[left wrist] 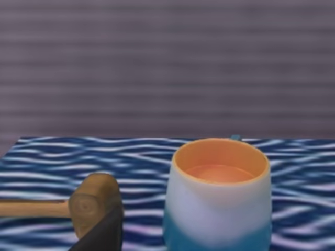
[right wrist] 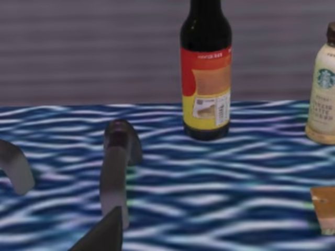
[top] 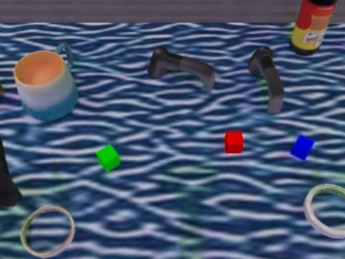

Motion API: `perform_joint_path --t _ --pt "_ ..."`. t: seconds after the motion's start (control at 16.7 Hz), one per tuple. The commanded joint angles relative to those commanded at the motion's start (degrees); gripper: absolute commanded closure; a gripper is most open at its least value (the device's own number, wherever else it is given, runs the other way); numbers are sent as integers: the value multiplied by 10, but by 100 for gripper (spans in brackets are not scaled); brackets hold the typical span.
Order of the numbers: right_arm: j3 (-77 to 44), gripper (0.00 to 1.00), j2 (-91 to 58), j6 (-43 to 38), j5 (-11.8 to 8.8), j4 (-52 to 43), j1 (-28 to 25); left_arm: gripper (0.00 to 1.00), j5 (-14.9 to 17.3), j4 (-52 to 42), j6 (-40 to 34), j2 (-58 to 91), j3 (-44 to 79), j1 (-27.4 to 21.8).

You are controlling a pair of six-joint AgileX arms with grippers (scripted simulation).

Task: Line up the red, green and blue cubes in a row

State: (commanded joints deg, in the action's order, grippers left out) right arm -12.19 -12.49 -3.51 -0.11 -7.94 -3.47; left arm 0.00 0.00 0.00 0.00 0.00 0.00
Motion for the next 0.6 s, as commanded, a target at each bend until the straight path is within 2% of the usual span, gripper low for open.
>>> perform_joint_path --t 0.24,0.6 --pt "-180 0 -204 -47 2 -111 -44 0 0 0 0 0 0 0" --pt "-492 0 -609 -130 3 -316 -124 0 0 0 0 0 0 0"
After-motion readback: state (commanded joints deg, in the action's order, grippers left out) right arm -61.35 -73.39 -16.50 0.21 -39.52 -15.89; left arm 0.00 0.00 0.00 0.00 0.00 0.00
